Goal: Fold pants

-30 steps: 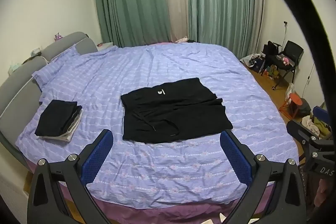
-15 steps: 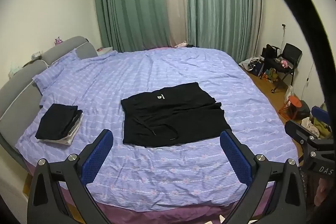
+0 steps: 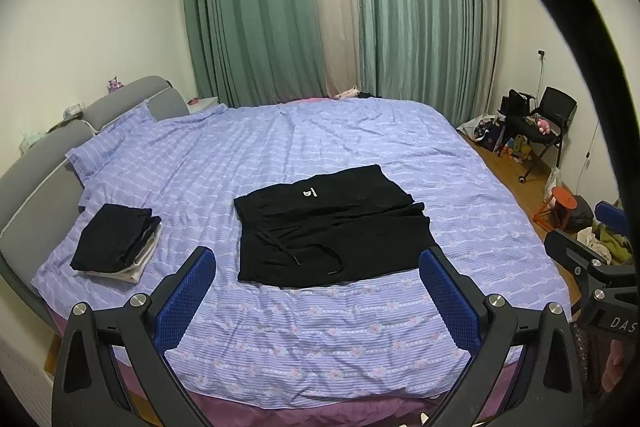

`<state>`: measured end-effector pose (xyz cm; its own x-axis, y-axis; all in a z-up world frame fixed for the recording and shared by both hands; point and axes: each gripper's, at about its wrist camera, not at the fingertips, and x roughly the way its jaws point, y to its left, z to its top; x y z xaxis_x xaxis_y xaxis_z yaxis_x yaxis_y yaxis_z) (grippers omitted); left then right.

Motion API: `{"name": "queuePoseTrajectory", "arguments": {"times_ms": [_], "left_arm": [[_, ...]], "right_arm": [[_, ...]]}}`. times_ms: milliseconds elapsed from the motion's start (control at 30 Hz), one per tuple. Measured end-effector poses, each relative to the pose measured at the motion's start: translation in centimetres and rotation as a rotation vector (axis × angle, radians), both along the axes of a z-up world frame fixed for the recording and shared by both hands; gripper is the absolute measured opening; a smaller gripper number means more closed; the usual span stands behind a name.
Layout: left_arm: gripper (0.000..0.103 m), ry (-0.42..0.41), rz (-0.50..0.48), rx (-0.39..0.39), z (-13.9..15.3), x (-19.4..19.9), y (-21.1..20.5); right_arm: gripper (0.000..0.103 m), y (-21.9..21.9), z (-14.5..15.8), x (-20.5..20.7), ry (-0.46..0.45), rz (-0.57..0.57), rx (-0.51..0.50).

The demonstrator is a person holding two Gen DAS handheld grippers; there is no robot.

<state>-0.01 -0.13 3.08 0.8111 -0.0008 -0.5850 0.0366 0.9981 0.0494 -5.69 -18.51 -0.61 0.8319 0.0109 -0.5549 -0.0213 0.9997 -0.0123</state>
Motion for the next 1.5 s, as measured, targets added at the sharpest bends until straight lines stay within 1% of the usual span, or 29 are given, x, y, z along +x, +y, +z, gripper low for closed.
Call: {"name": "queuePoseTrajectory", "arguments": {"times_ms": [400,1500], "left_arm": [[0.103,-0.021,-0.003,0.004,-0.03,-0.45,-0.22],[0.103,-0.038,-0.007,-0.01,-0.14,-0.8,-0.07]], "right_arm": [[0.102,-0.14,0.04,-0.13,-0.01,0.001,-0.001],[0.102,0.03,0.17,-0.15,-0.014,0.003,-0.001]]}}
